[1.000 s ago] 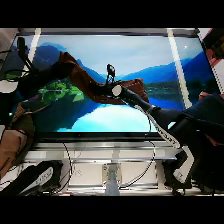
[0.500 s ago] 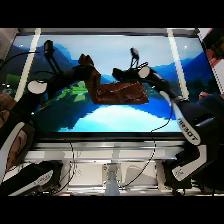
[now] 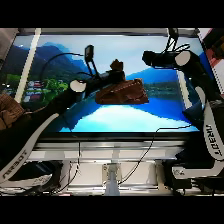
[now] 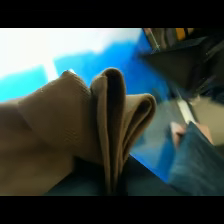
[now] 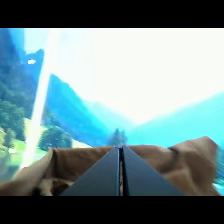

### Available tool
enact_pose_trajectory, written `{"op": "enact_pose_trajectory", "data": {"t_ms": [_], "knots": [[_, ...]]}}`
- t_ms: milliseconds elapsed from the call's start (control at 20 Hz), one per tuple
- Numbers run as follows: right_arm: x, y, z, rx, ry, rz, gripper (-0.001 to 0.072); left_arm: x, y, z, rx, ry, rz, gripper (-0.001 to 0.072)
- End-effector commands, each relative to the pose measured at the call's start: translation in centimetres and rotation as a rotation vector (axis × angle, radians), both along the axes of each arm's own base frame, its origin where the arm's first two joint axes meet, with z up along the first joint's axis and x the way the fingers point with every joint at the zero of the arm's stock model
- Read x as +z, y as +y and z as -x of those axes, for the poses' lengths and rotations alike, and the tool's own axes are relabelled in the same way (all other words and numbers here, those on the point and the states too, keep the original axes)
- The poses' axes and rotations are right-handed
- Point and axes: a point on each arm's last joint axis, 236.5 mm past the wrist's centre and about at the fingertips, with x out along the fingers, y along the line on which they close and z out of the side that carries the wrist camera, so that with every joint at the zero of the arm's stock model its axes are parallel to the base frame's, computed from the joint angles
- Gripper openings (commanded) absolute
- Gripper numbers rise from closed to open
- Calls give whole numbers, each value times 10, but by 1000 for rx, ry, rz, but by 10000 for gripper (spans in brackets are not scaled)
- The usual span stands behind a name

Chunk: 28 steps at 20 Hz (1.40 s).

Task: Fold the clothes and pants, and hang the long-sleeved shirts on hangers.

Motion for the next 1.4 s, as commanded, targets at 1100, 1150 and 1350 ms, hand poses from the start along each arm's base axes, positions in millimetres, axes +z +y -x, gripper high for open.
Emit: {"op": "enact_pose_trajectory", "data": {"t_ms": [1100, 1150, 1350], "knots": [[-144, -75, 87, 247, 593, -192, 588, 14, 3, 7, -236, 218, 299, 641], [-151, -69, 89, 261, 611, -190, 626, 13, 1, 10, -252, 218, 294, 640], [-174, -34, 96, 336, 663, -170, 627, 15, -2, 19, -292, 223, 297, 640]]}}
